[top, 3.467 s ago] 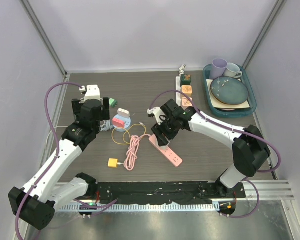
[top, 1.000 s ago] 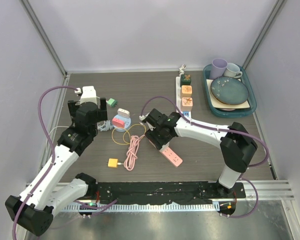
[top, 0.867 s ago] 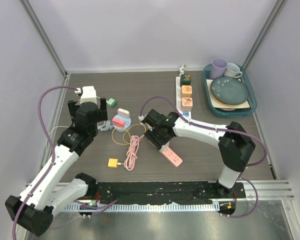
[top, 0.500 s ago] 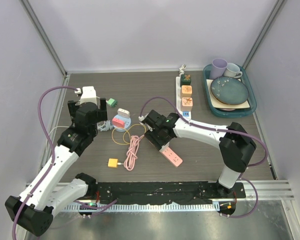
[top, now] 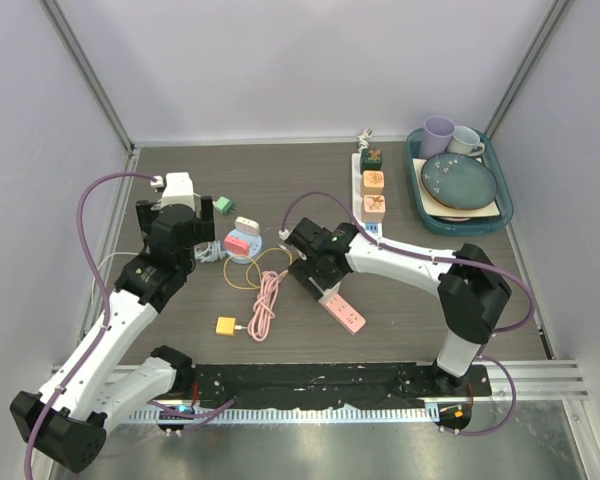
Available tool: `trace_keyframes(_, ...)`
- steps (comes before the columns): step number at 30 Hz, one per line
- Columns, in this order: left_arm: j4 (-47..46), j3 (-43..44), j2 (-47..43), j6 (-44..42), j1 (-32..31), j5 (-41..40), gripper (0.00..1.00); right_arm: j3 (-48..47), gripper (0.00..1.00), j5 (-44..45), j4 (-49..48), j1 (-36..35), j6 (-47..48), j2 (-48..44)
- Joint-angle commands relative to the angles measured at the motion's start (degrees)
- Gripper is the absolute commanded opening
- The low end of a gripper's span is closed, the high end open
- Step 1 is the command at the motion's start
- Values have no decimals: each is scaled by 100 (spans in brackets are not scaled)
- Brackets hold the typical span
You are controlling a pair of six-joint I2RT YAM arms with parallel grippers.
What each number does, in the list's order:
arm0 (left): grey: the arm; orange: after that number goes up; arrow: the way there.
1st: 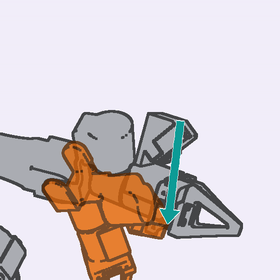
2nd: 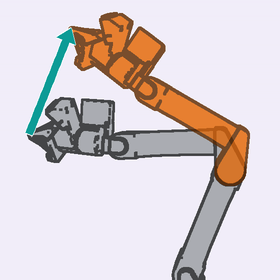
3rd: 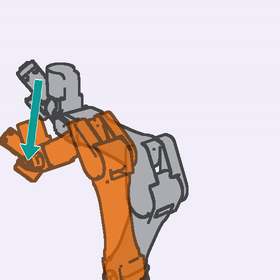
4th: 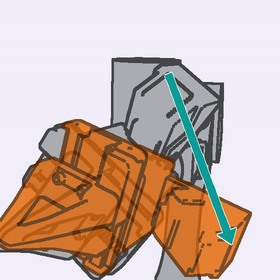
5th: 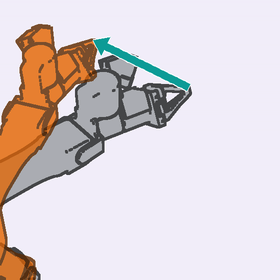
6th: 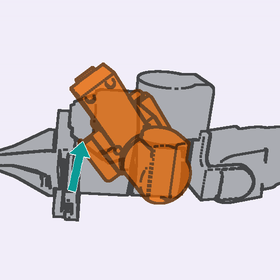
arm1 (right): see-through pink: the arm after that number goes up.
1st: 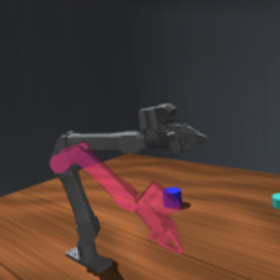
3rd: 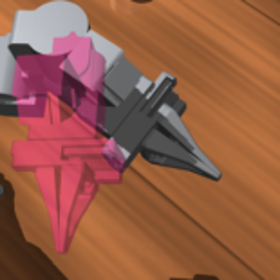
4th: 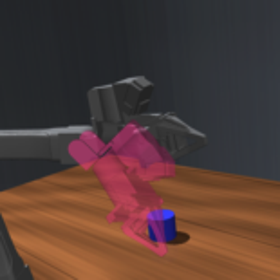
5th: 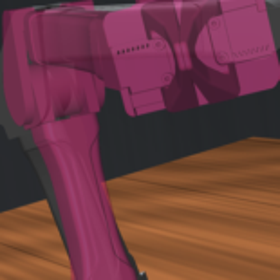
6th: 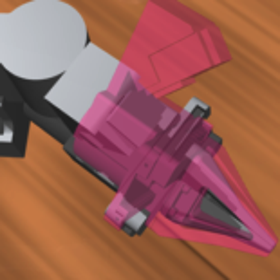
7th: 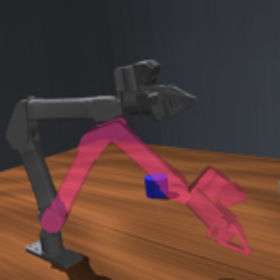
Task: Insert the plug
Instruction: Insert the plug into the socket, then pick up the plug from the center of the board.
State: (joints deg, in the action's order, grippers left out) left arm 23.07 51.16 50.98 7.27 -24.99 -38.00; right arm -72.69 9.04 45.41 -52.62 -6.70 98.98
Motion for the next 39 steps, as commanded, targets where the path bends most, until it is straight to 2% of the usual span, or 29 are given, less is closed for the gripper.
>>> trace_keyframes(1, -251, 8, 61, 204, 12, 204, 100, -281, 82, 274, 144, 68, -51, -449)
trace_keyframes(8, 1082, 202, 52, 1284, 21, 827, 100, -62, 87, 81, -339, 59, -165, -1415)
trace_keyframes(12, 2015, 185, 140, 2040, 3, 1329, 100, 552, 86, 107, -936, 68, -235, -2240)
trace_keyframes(17, 2973, 26, 368, 3104, 3, 1778, 100, 1265, 87, 160, -1692, 68, -341, -2848)
trace_keyframes(25, 3292, -475, 667, 4754, -497, 1989, 100, 2117, 86, 125, -2281, 68, -253, -3297)
trace_keyframes(32, 3784, -694, 896, 6450, -1568, 1427, 100, 2636, 86, 239, -2589, 77, -78, -3649)
trace_keyframes(35, 3828, -756, 1141, 7066, -1841, 1348, 98, 2751, 86, 177, -2721, 76, -33, -3719)
trace_keyframes(39, 3731, -791, 1362, 7543, -1878, 1199, 93, 2865, 86, 54, -2774, 77, 54, -3693)
